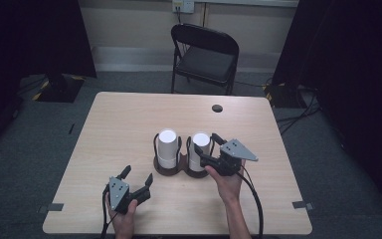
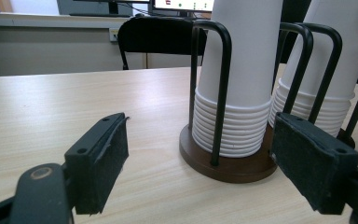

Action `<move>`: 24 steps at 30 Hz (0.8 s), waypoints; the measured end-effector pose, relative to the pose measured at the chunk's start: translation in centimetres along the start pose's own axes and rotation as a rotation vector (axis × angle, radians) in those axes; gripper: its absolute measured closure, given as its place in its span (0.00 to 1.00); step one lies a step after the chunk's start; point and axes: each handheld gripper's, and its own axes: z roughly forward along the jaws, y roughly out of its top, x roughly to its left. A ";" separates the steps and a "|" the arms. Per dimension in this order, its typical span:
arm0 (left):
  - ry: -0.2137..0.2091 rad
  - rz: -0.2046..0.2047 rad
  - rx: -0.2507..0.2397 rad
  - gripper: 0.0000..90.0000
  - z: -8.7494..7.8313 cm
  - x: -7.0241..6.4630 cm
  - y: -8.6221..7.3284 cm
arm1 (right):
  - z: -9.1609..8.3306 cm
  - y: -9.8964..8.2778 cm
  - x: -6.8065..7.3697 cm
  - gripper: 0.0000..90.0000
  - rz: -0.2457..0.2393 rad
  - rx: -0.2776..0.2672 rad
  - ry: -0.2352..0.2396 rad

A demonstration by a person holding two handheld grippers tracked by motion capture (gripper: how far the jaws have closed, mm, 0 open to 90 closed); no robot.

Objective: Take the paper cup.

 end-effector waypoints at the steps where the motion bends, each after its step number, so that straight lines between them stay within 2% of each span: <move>1: 0.000 0.001 0.000 0.21 0.0 0.0 0.0 | 0.4 0.1 0.1 0.30 -0.003 -0.007 0.001; 6: 0.000 0.001 -0.001 0.22 0.0 0.0 0.0 | 1.5 0.0 -0.2 0.28 0.006 0.007 0.016; 13: -0.001 -0.001 0.000 0.22 0.0 0.0 0.0 | 2.7 -0.3 -0.4 0.27 0.000 0.023 0.001; 24: 0.001 -0.001 0.000 0.22 0.0 0.0 0.0 | 3.6 -1.0 -0.4 0.29 -0.005 0.053 -0.001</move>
